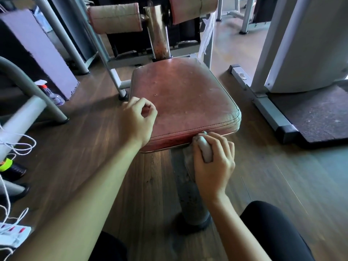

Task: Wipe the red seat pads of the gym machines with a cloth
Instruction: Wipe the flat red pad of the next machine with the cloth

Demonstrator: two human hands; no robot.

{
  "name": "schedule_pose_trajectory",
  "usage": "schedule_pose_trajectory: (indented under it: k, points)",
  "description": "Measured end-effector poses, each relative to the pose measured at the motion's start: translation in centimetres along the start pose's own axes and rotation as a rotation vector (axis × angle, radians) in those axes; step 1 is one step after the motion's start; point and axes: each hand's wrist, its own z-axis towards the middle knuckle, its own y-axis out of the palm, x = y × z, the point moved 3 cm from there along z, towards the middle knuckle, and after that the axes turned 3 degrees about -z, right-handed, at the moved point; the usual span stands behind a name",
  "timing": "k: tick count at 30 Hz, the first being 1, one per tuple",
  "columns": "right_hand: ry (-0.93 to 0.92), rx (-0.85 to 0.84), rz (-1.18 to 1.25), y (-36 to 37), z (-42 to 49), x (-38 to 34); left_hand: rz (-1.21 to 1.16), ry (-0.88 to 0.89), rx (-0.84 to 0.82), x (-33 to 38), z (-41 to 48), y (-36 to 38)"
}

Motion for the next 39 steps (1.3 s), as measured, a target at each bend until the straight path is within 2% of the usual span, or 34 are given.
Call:
schedule_pose_trajectory:
  k: [3, 7, 11, 14, 16, 23, 27, 34, 39]
  points:
    - [-0.074, -0.097, 0.041, -2.0, 2.2, -0.5, 0.016, -0.005, 0.011, 0.2, -0.1, -0.2]
    - [-0.229, -0.189, 0.056, -3.3, 9.7, -3.8, 0.021, 0.005, 0.0, 0.2, -0.1, -0.3]
    - [-0.294, -0.518, -0.126, 1.1, 16.2, -2.6, 0.002, -0.016, -0.041, 0.5, -0.2, -0.6]
    - [-0.307, -0.736, -0.33, 4.0, 16.6, -0.7, -0.013, -0.027, -0.075, 0.6, -0.3, -0.6]
    - [-0.305, -0.724, -0.385, 4.1, 15.9, -0.3, -0.004, -0.039, -0.083, 0.4, -0.3, -0.5]
    - [-0.319, -0.718, -0.326, 4.2, 16.0, 0.2, 0.027, -0.039, -0.099, 0.0, -0.1, -0.6]
    - [-0.387, -0.8, -0.298, 4.5, 16.8, 0.3, 0.017, -0.033, -0.114, -0.1, -0.5, -0.9]
    - [-0.481, -1.017, -0.209, 4.2, 18.2, 0.8, 0.222, -0.05, -0.12, 1.3, 0.3, -1.2]
    - [-0.524, -1.049, -0.211, 6.3, 19.5, 2.1, 0.423, -0.043, -0.053, 2.4, 1.2, 0.2]
